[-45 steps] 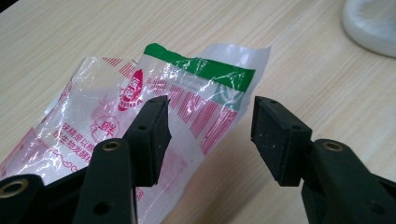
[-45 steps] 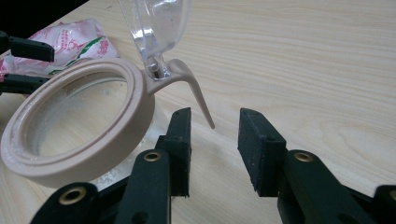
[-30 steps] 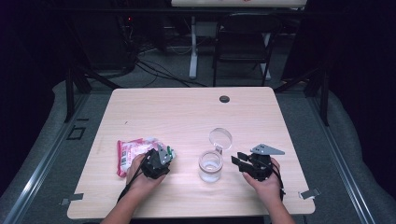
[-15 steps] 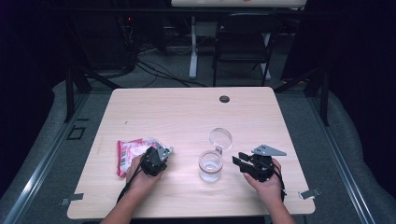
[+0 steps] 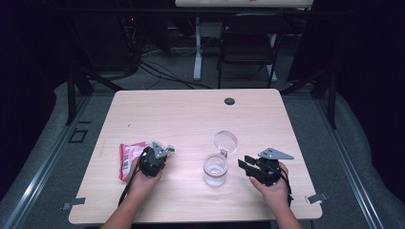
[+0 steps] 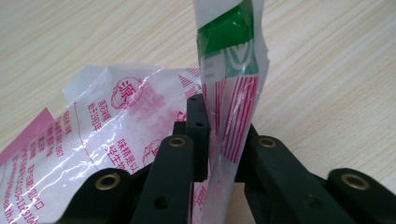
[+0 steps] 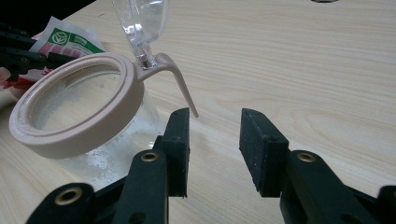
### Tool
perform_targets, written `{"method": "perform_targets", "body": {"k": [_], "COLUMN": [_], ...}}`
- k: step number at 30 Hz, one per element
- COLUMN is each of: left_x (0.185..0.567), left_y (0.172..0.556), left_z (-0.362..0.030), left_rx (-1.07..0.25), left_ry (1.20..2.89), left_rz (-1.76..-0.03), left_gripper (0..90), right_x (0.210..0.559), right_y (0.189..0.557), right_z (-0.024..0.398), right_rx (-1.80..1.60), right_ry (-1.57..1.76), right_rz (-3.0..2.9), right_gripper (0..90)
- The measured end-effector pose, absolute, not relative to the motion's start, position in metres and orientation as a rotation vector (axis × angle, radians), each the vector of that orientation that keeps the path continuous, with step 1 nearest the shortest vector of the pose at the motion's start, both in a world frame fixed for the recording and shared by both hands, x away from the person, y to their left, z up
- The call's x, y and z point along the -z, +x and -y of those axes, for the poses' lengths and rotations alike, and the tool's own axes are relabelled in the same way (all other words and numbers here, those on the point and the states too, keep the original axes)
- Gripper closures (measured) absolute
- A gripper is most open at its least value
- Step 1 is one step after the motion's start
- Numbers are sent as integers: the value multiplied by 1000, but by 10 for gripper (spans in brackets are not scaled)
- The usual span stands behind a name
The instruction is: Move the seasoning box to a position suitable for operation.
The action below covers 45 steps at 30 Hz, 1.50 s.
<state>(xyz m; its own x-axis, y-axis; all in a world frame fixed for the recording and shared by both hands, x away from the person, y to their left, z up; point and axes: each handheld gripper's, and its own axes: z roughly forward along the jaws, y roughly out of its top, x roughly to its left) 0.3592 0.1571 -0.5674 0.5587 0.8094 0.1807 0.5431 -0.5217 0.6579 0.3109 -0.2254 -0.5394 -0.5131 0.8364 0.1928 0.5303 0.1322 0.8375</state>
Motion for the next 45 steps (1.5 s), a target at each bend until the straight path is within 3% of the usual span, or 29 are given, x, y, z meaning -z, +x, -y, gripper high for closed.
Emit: {"method": "perform_targets", "body": {"k": [5,15,27,37,45], "left_x": [562,554,532,515,501], "left_y": [364,367,356,347,341], "left_z": [-170,-185,-209,-234,-242], "left_rx": [-533,-434,-424,-426,-533], "left_ry": [2185,2092,1972,1868,1869], "left_rz": [-1142,-1197,-1206,-1216,-1215], "left_gripper": [899,900,900,900,900], "right_x": [538,539,539,540,539], "right_y": [311,311,312,313,313], "right_z": [228,223,223,221,221], "right_rx": [-1335,-1302,-1289,-1249,-1260], "right_ry": [1331,1298,1290,1252,1249], "right_rz": [-2085,-2109,-2107,-2100,-2095], "right_gripper": [638,640,636,581,577]}}
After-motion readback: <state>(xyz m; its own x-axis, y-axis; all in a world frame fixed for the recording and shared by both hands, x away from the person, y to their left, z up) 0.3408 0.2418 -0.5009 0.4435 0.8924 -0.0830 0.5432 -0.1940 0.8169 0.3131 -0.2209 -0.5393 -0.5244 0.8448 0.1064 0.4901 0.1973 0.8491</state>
